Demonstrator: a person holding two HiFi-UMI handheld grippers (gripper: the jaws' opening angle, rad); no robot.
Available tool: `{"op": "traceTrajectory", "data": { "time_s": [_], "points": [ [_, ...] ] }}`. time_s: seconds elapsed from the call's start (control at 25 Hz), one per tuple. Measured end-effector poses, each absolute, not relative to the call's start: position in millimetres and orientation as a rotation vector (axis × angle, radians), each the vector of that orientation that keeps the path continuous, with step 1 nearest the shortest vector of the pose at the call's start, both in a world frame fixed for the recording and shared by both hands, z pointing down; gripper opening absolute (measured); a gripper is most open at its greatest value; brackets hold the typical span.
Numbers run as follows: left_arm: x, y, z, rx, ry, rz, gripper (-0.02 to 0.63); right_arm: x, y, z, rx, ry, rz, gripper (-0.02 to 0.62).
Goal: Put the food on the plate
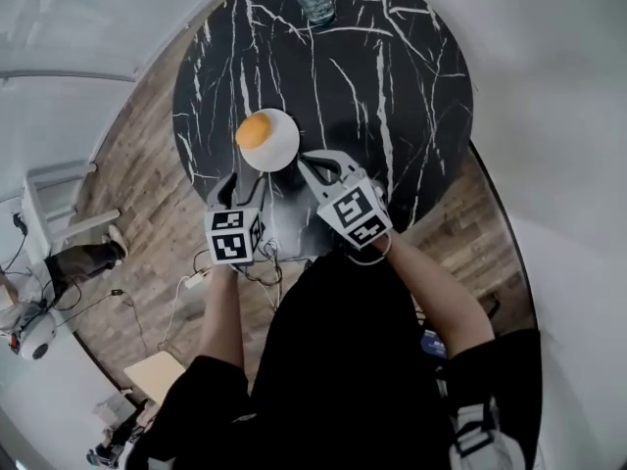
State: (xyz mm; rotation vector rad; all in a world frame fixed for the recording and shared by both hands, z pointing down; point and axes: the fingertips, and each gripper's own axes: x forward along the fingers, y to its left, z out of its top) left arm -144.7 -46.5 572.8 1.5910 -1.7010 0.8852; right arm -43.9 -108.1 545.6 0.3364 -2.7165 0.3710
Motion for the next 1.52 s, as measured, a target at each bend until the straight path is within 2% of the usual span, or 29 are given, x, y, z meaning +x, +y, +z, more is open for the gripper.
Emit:
{"op": "traceTrajectory", "data": {
  "time_s": [0.28, 0.44, 0.88, 1.24, 1.52],
  "points": [
    [-154, -23, 537, 1.555, -1.919, 0.715, 0.06, -53, -104, 513, 0.391, -2.78, 0.273, -0.003],
    [-155, -6, 514, 1.548, -2.021, 0.638, 0.002, -58, -92, 487, 0.405, -2.821, 0.209, -0.003],
    [-145, 42, 425, 1.608, -2.274, 0.358, 0.0, -47, -49, 406, 0.503, -2.904, 0.054, -0.003],
    [-144, 77, 326, 1.71, -2.427, 0.166, 0.0, -38, -9, 301, 0.57, -3.031, -0.127, -0.003],
    [-134, 102, 295, 1.753, -2.469, 0.114, 0.0, -28, 18, 258, 0.591, -3.078, -0.206, -0.003]
  ]
}}
